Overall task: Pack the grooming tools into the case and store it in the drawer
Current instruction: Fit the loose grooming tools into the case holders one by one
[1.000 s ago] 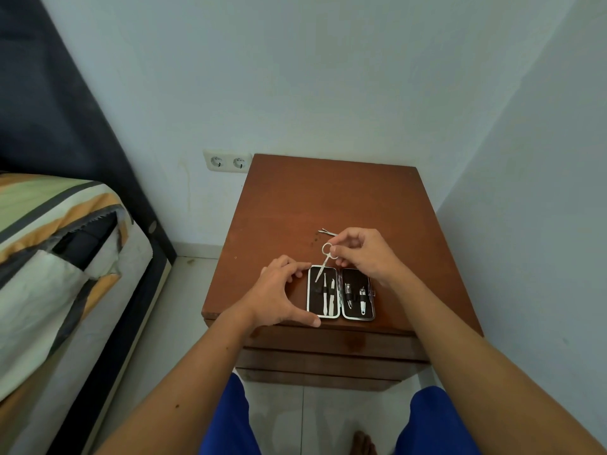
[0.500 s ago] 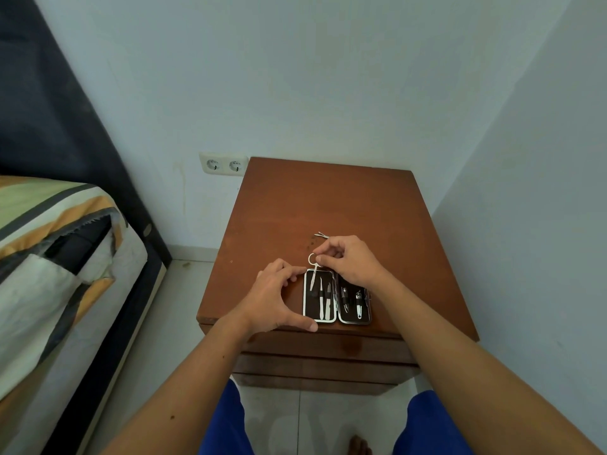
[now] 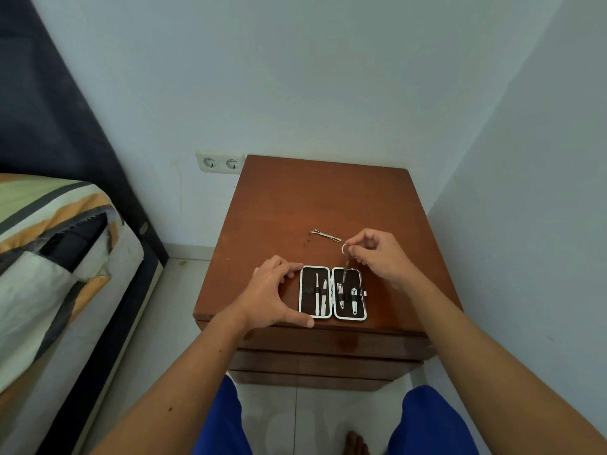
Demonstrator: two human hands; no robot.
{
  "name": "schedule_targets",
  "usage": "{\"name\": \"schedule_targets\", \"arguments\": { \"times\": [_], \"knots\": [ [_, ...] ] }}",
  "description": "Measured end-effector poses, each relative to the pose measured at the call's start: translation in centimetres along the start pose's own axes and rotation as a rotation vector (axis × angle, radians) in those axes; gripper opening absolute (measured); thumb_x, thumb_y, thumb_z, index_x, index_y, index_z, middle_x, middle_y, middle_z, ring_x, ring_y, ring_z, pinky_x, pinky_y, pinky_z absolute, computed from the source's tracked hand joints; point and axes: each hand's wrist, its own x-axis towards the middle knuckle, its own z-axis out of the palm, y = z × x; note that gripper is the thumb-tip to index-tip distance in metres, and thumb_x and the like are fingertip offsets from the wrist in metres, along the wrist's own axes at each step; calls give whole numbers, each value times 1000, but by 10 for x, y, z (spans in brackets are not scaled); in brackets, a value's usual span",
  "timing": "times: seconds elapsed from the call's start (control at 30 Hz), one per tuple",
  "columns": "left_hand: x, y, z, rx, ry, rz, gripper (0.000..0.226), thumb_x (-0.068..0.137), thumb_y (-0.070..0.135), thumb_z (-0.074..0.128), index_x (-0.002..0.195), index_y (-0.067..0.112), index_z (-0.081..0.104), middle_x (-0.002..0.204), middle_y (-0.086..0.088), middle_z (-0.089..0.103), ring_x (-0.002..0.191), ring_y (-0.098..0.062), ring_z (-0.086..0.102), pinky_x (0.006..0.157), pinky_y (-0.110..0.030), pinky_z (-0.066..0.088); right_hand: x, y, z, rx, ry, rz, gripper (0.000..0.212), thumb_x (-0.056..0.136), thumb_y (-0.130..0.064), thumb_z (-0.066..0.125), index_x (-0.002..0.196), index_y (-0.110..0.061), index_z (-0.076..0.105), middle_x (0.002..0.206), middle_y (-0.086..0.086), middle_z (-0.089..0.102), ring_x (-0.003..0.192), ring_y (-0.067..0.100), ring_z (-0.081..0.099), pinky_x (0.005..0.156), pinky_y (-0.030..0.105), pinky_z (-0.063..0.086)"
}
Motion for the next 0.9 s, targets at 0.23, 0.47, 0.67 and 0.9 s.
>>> {"name": "schedule_targets", "arguments": {
  "times": [0.23, 0.47, 0.67, 0.9],
  "knots": [
    [0, 3, 0, 30, -6, -12, 118, 51, 76, 91, 152, 35, 47, 121, 21, 43, 113, -2, 41, 96, -22, 35, -10, 6, 4, -168, -91, -45, 5, 91, -14, 78, 90, -19, 77, 84, 0, 79, 72, -1, 67, 75, 23, 53],
    [-2, 7, 0, 34, 6, -25, 117, 51, 75, 90, 152, 34, 47, 121, 20, 43, 113, -3, 40, 97, -26, 38, -27, 6, 0, -481, -93, -196, 4, 89, -22, 79, 88, -26, 79, 98, -10, 65, 74, 7, 62, 72, 21, 49],
    [-2, 8, 1, 43, 16, -31, 120, 47, 81, 86, 151, 34, 48, 119, 22, 43, 112, -6, 42, 96, -26, 39, -55, 17, 0, -550, -181, -272, 51, 84, -49, 80, 129, -27, 71, 123, -13, 48, 111, 4, 51, 98, 18, 41],
    [-3, 8, 1, 55, 27, -12, 118, 50, 79, 87, 151, 34, 49, 119, 20, 44, 111, -4, 42, 98, -27, 39, -65, 18, 1, -699, -172, -305, 74, 88, -60, 71, 150, -24, 54, 130, -16, 47, 120, 8, 39, 104, 20, 32]
  ]
}}
